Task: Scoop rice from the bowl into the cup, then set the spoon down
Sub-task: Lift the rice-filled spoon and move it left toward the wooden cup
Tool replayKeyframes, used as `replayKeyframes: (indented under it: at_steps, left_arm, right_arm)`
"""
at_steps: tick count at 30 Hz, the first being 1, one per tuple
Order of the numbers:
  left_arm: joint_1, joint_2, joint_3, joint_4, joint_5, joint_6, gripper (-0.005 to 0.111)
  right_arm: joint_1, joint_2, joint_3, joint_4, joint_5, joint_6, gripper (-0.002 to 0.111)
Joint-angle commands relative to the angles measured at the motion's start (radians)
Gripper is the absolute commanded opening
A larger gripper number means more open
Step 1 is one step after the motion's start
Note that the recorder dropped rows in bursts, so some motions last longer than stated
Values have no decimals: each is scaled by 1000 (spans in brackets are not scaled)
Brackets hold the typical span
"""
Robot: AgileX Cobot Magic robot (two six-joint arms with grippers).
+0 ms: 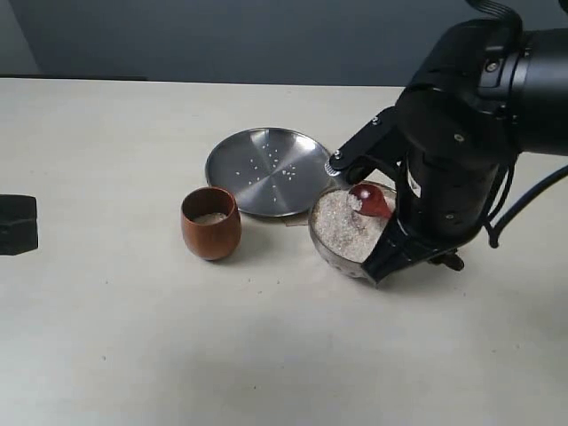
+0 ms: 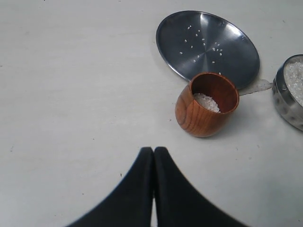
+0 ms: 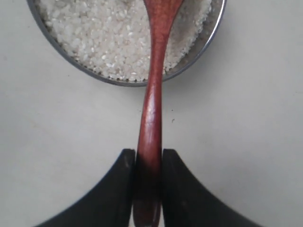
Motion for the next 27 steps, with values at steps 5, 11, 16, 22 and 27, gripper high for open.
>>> replayKeyframes:
  at_steps: [5,11,16,22,27]
  left_arm:
    - [-7,1,-1,-5,3,0,0]
    - [-7,1,-1,-5,3,0,0]
    - [-7,1,-1,-3,3,0,0]
    - [-7,1,-1,-3,3,0,0]
    - [-7,1,-1,-4,-1,0,0]
  right_arm:
    - [-2,-41,-5,70,-100,61,-1]
    - [-2,-55,-5,90,-137,80,-1]
    - [-2,-55,-5,192,-283,80,-1]
    - [-2,-47,-5,208,-338,80,-1]
    - [-2,8,-44,233,-342,76,-1]
